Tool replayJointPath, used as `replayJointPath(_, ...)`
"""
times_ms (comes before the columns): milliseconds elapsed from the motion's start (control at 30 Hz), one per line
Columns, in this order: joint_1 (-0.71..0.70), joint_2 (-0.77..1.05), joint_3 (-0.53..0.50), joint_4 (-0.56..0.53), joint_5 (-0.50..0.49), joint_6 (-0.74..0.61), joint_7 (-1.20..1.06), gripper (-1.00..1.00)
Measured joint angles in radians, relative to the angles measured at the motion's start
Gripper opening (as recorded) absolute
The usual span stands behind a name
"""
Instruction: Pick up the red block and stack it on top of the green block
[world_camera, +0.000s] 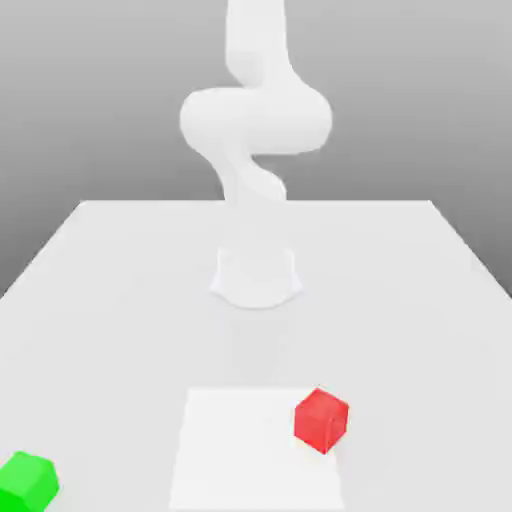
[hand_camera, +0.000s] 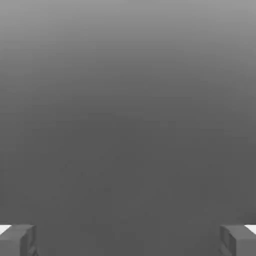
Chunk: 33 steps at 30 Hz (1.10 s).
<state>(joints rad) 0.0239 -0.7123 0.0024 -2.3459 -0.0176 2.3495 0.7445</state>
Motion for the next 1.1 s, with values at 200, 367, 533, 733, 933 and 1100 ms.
replayJointPath(200, 0.06, 0.228, -0.003, -0.117, -0.035, 0.127, -0.151, 0.0)
replayJointPath(367, 0.108, 0.41, -0.011, -0.21, -0.046, 0.229, -0.284, 0.0)
replayJointPath(533, 0.151, 0.591, -0.012, -0.304, -0.029, 0.332, -0.436, 0.0)
replayJointPath(733, 0.178, 0.807, 0.009, -0.375, 0.013, 0.473, -0.587, 0.0)
replayJointPath(933, 0.18, 0.974, 0.005, -0.355, 0.008, 0.614, -0.588, -1.0)
replayJointPath(1100, 0.18, 0.985, 0.005, -0.354, 0.005, 0.622, -0.585, -1.0)
